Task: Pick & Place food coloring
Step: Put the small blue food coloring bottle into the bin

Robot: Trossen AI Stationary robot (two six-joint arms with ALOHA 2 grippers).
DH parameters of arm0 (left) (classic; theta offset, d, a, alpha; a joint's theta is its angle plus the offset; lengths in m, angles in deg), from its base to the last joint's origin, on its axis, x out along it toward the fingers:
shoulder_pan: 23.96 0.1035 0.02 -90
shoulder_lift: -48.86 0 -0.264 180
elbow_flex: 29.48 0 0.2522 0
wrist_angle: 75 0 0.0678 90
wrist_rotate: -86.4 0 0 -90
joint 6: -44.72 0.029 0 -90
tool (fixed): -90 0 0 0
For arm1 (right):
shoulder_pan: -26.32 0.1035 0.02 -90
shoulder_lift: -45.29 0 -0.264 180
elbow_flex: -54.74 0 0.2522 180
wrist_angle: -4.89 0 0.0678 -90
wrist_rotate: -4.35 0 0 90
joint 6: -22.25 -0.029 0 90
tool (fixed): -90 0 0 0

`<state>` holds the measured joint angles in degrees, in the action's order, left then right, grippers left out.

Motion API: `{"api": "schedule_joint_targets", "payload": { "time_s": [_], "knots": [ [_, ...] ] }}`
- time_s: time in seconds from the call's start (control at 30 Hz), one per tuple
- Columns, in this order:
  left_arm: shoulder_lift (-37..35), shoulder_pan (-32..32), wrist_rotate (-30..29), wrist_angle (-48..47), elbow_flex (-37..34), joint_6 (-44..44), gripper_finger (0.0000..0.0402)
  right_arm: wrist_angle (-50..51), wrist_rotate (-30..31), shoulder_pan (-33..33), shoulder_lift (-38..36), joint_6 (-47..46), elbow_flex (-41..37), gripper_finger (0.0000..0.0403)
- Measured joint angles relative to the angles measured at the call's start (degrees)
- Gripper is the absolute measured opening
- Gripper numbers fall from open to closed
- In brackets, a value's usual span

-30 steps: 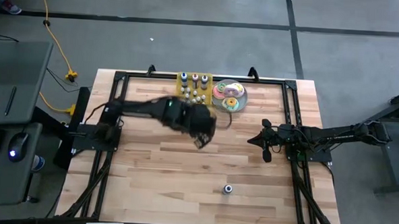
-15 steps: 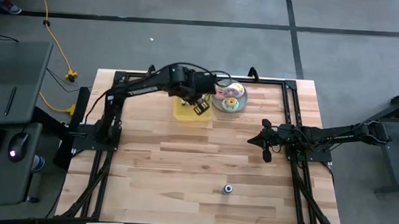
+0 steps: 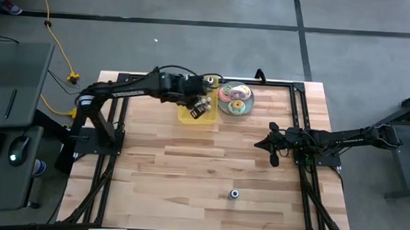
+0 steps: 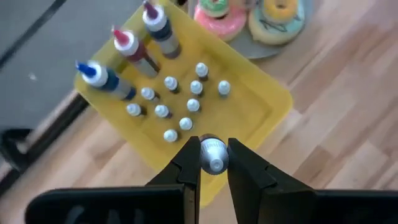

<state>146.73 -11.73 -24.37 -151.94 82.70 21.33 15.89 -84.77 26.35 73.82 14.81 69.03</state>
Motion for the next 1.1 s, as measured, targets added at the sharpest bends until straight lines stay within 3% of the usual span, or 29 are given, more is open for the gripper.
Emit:
{"api": "schedule_joint_targets", "payload": {
  "time_s": [0.17,0.4,0.5,0.83,1.1],
  "knots": [
    [-2.96,1.8,4.1,9.69,-13.33,-8.0,0.0044,-0.04,0.0,0.01,0.0,0.01,-0.01,0.0],
    [-2.16,3.22,6.7,19.27,-21.77,-14.77,0.0044,-0.02,0.0,0.01,0.0,0.0,-0.01,0.0],
    [-0.98,3.41,6.3,23.11,-22.8,-16.46,0.0044,0.01,0.0,0.01,0.02,0.0,0.0,0.0],
    [4.08,5.16,2.15,23.17,-23.11,-15.89,0.0044,-0.01,0.0,0.02,-0.02,0.0,-0.01,0.0],
    [6.69,7.1,3.28,23.17,-23.18,-15.57,0.0044,-0.02,-0.02,0.01,-0.04,0.0,-0.01,0.0]
  ]
}}
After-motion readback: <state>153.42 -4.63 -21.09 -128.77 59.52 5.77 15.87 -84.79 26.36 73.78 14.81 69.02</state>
